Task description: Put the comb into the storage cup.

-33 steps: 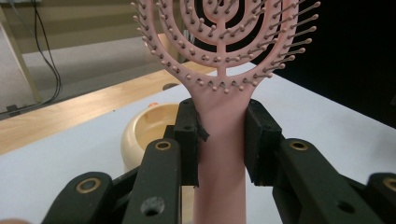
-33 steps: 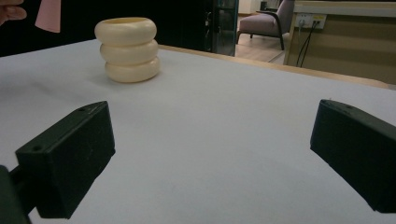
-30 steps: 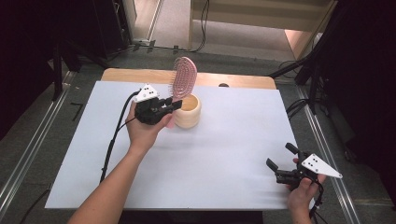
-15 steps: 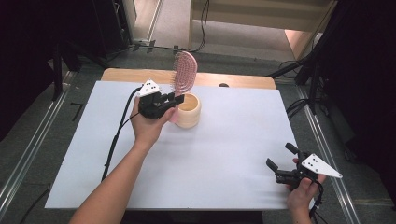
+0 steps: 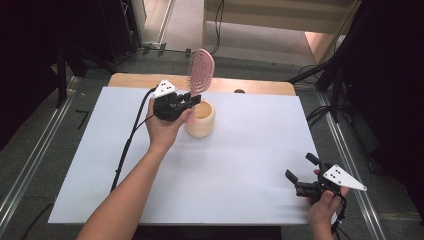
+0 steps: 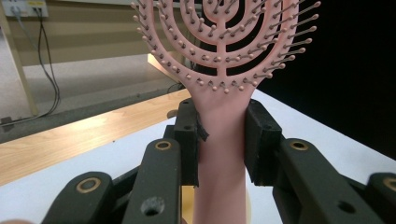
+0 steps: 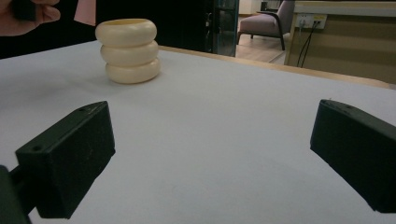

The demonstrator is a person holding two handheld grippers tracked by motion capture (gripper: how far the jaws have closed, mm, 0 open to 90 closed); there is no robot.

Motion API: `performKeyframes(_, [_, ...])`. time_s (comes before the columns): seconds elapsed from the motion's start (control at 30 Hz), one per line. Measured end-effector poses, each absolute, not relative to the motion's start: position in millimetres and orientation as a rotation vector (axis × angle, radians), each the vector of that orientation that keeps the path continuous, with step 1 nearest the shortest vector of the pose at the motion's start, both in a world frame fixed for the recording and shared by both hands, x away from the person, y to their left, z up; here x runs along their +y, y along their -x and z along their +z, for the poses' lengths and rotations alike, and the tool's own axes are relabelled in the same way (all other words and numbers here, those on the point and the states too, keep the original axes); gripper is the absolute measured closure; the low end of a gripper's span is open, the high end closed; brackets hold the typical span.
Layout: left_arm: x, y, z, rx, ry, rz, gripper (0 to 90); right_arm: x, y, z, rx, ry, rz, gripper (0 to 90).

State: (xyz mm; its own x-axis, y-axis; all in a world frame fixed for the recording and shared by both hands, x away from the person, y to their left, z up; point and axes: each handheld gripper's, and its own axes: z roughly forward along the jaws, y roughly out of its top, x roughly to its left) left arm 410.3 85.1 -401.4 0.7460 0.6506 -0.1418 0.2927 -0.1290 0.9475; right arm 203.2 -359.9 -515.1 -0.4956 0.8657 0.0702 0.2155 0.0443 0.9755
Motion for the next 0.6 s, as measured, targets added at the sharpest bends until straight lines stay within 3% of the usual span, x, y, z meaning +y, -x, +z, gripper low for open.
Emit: performKeyframes(0.6, [74.5,-420.6,-395.6,0.749,-1.687,0.358,71.6,-360.4,-203.2,-515.1,1.763,-1.093,1.493,0.0])
